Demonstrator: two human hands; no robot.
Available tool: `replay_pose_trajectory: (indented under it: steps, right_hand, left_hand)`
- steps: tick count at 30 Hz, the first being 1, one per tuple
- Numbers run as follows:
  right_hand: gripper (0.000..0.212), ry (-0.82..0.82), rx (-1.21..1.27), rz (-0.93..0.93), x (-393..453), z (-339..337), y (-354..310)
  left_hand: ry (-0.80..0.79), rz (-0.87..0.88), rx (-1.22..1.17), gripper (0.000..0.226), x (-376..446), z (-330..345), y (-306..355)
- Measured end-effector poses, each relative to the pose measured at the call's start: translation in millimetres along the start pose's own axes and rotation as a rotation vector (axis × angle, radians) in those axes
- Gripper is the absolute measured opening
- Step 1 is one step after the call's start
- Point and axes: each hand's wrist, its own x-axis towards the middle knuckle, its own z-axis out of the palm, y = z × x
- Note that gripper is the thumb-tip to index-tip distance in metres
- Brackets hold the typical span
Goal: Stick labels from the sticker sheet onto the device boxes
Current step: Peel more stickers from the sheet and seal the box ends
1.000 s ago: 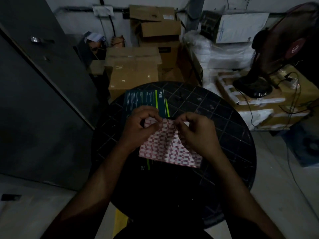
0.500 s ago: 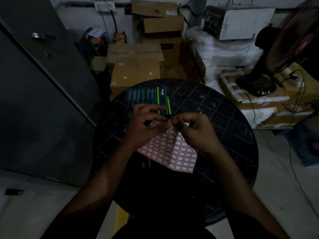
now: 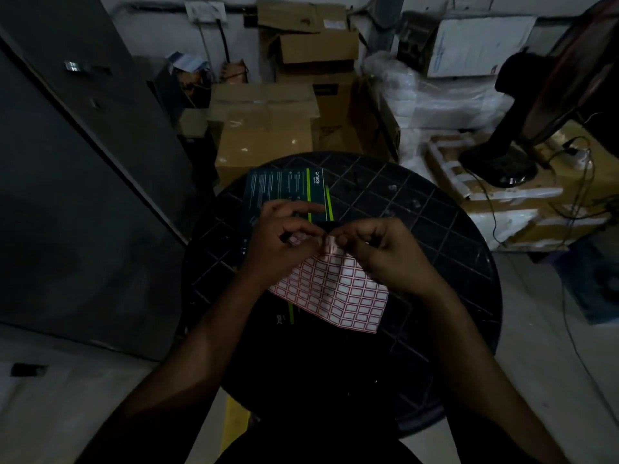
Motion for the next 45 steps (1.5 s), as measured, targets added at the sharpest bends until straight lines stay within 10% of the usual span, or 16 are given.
replay_pose_trajectory:
  steps: [45]
  right_hand:
    - [0.012,0.180,-0.352,-0.087,4,12,-1]
  left_hand:
    - [-0.187,-0.257,-0.434,0.008,0,-9,9]
